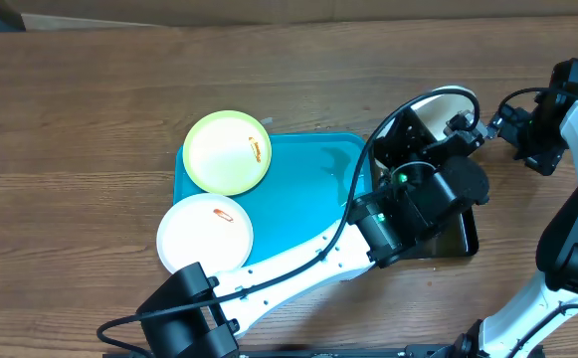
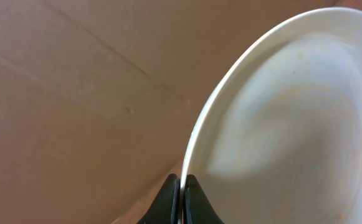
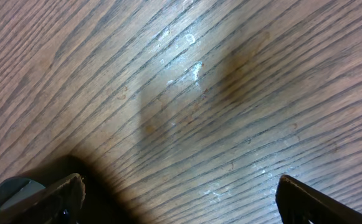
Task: Clean dirty plates on tray and stack at the side
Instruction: 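Lift the white plate with the left gripper and carry it left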
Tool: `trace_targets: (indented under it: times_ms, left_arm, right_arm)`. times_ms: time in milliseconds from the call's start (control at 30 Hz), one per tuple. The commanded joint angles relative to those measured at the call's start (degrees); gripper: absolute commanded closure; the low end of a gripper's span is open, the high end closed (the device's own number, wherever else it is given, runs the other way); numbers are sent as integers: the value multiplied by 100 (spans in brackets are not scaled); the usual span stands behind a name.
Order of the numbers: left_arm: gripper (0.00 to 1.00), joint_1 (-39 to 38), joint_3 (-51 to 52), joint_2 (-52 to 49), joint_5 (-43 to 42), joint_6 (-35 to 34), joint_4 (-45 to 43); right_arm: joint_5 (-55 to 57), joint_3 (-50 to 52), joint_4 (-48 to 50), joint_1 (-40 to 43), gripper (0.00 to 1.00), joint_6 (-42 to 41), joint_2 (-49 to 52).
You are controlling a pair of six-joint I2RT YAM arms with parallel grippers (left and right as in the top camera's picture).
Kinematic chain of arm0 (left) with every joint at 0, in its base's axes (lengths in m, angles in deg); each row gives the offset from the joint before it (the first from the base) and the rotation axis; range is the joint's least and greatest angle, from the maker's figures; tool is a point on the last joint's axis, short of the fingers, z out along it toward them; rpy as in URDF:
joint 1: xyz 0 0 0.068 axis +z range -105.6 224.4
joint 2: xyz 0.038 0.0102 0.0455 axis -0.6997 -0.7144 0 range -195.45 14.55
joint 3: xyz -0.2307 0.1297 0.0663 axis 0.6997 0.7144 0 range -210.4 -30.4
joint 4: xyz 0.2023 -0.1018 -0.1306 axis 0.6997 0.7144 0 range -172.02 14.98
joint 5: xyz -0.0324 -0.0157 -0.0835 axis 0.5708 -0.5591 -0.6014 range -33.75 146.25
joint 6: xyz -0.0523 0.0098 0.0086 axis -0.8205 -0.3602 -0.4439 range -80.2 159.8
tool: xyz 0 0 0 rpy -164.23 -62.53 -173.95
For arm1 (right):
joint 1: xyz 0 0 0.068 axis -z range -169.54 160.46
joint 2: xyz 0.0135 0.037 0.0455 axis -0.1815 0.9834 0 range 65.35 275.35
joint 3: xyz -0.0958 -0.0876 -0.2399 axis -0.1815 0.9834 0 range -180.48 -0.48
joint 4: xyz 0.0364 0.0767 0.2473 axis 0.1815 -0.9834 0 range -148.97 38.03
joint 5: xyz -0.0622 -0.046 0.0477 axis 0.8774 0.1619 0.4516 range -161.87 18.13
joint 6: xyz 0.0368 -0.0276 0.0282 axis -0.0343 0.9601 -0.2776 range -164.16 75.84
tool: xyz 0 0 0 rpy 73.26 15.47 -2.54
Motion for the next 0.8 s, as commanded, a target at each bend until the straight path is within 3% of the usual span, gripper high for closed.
trace_targets:
  times_ms: [0,133,233,333,533,767]
  left_arm:
    - [96,129,-138,-4,-175,-1117,511]
    - [96,542,-138,-4,-1438,-2446,1698]
    - [96,1178,-140,4,-2988,-3543,2509]
    - [96,1843,-168,59,-4153,-4050,2927]
    - [96,3801,-417,157,-6688,-4295,3906]
    - [96,6465,-433,155,-8032,-4192,4752]
  right_arm:
    - [57,-166,15,15,0,-24,-216]
    - [57,-166,15,15,0,-24,-216]
    - [57,-166,15,15,0,-26,-216]
    - [57,-166,15,15,0,-24,-216]
    - [57,-166,15,15,0,-24,-216]
    - [57,-166,15,15,0,-24,-214]
